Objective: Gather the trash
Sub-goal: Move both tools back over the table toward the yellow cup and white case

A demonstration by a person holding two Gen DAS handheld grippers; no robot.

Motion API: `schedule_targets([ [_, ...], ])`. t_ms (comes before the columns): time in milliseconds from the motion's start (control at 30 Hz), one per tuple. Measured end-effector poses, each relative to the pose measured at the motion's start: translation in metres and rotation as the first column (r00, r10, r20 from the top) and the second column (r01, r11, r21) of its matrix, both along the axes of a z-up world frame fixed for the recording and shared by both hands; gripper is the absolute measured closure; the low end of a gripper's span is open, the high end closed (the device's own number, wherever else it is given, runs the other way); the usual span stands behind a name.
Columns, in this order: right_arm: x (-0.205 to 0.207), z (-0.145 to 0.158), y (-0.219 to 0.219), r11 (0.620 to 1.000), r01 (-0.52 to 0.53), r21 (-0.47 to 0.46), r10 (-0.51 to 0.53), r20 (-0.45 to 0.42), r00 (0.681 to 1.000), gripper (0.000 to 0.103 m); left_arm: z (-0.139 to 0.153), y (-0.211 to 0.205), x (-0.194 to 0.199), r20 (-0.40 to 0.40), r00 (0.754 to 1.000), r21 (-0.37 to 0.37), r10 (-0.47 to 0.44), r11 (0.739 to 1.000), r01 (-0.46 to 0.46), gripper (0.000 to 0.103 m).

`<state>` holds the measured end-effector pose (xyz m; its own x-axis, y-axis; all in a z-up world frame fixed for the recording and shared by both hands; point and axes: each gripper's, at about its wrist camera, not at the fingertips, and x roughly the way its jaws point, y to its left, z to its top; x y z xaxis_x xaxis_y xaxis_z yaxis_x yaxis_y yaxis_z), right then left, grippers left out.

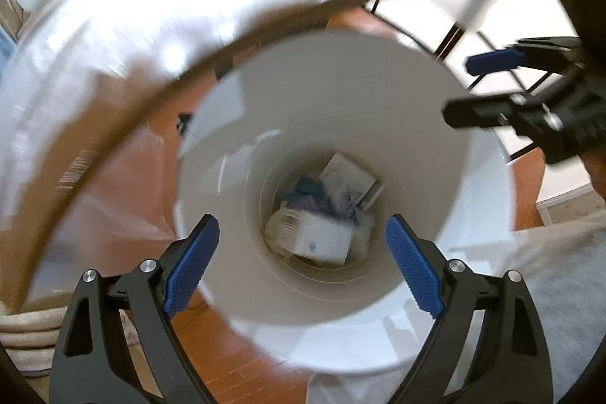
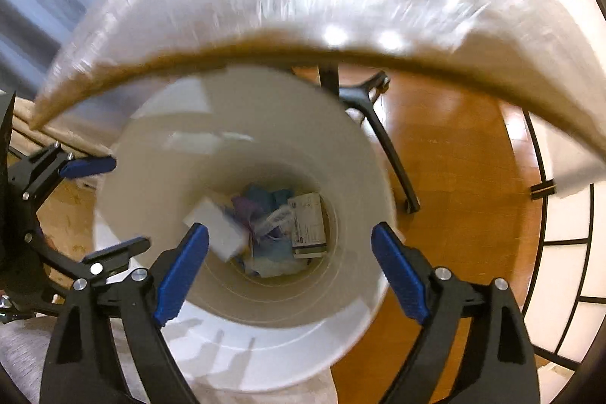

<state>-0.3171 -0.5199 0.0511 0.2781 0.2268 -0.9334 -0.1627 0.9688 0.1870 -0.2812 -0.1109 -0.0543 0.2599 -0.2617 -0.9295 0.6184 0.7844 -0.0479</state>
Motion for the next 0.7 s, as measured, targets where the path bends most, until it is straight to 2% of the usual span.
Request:
schedule_targets([
  [100,0.000,0.042,-0.002,1.000,-0.015,0.011,0.014,0.120,0.993,0.013,0.049,0.010,-0.006,0.079,0.997,-0.096,-0.021,0.995,0.028,0.012],
  [167,0.007,0.066,-0.004,1.000,-0.013,0.010,0.011,0.203,0.979,0.007,0.082,0.020,0.000,0.166,0.986,-0.152,0.002,0.988,0.024,0.003],
  [267,0.034,0.088,-0.005,1.000,-0.022,0.012,0.017,0.294,0.956,0.005,0.119,0.032,0.028,0.314,0.944,-0.192,0.097,0.981,-0.037,0.001],
  [300,0.049,0.091,-0.003,1.000,-0.021,-0.004,0.021,0.313,0.950,0.005,0.124,0.036,0.040,0.337,0.933,-0.197,0.126,0.978,-0.061,0.001],
  [367,0.077,0.094,0.005,0.999,-0.037,-0.032,0.046,0.352,0.935,0.005,0.127,0.041,0.077,0.354,0.916,-0.176,0.187,0.976,-0.131,0.001],
  [467,0.115,0.091,0.016,0.996,-0.069,-0.057,0.085,0.368,0.926,0.005,0.122,0.049,0.129,0.364,0.898,-0.158,0.246,0.967,-0.201,0.001],
  [633,0.181,0.079,0.035,0.989,-0.117,-0.088,0.140,0.342,0.929,0.005,0.109,0.052,0.211,0.311,0.909,-0.155,0.279,0.958,-0.240,0.001],
  [700,0.202,0.073,0.039,0.987,-0.138,-0.081,0.157,0.321,0.934,0.005,0.096,0.049,0.224,0.291,0.912,-0.146,0.289,0.956,-0.256,0.001],
])
